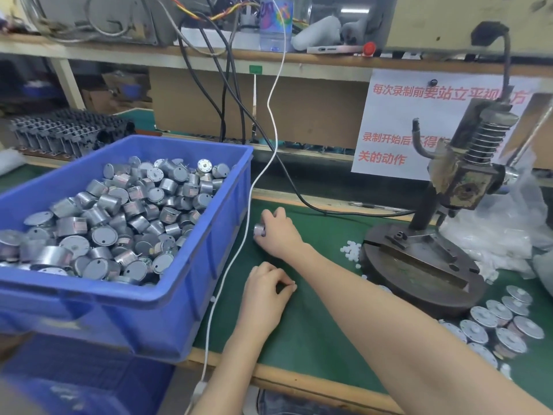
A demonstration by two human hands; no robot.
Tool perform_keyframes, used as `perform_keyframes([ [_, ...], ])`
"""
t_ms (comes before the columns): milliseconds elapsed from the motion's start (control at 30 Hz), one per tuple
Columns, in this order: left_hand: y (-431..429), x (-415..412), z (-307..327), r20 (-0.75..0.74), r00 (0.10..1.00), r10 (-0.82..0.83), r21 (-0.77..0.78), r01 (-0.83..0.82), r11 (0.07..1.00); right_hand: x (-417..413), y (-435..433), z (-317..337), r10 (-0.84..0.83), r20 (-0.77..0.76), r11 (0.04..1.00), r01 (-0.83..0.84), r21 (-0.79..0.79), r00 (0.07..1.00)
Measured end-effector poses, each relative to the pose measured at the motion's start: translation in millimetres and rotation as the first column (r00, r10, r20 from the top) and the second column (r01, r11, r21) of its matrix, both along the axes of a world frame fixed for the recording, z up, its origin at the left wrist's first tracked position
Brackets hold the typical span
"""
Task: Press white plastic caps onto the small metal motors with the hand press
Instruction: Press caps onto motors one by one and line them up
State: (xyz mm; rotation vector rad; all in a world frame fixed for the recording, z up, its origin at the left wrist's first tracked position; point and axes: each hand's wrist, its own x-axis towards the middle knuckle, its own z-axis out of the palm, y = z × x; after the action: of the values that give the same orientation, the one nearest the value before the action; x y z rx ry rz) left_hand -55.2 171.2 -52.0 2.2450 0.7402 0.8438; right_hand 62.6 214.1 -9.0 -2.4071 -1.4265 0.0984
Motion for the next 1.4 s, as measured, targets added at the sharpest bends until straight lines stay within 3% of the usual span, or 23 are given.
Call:
perform_keyframes([
  [200, 0, -3, 0, -0.004, 1.000, 0.021, 0.019, -0.021, 1.000, -1, -10, -2, 0.077, -0.118, 0.995, -0.068, 0.079, 0.990],
  [400, -2, -4, 3, -0.027, 0.999, 0.025, 0.035, -0.024, 0.999, -4, -39, -9, 0.026, -0.263, 0.972, 0.037, 0.230, 0.965],
  [500, -1, -4, 2, -0.032, 0.999, 0.030, 0.037, -0.029, 0.999, -2, -62, -10, 0.045, -0.300, 0.973, 0.026, 0.230, 0.953],
  [700, -4, -6, 3, -0.029, 0.999, 0.044, 0.062, -0.042, 0.997, 0, -93, -14, 0.001, -0.222, 0.993, 0.026, 0.119, 0.975],
  [967, -10, -6, 1, -0.102, 0.993, 0.058, 0.242, -0.032, 0.970, -8, -120, -21, -0.079, -0.036, 0.995, 0.081, 0.062, 0.996],
  [1167, -18, -2, 2, -0.082, 0.996, 0.022, 0.181, -0.007, 0.983, -18, -139, -33, -0.085, 0.069, 0.989, 0.075, 0.131, 0.994],
  [1333, -27, 5, 1, -0.081, 0.997, 0.020, 0.178, -0.005, 0.984, -20, -147, -33, -0.064, -0.190, 0.939, 0.123, 0.322, 0.980],
  [1400, -26, 4, -1, -0.098, 0.995, 0.002, 0.201, 0.018, 0.979, -22, -152, -35, -0.091, -0.222, 0.923, 0.166, 0.348, 0.971],
])
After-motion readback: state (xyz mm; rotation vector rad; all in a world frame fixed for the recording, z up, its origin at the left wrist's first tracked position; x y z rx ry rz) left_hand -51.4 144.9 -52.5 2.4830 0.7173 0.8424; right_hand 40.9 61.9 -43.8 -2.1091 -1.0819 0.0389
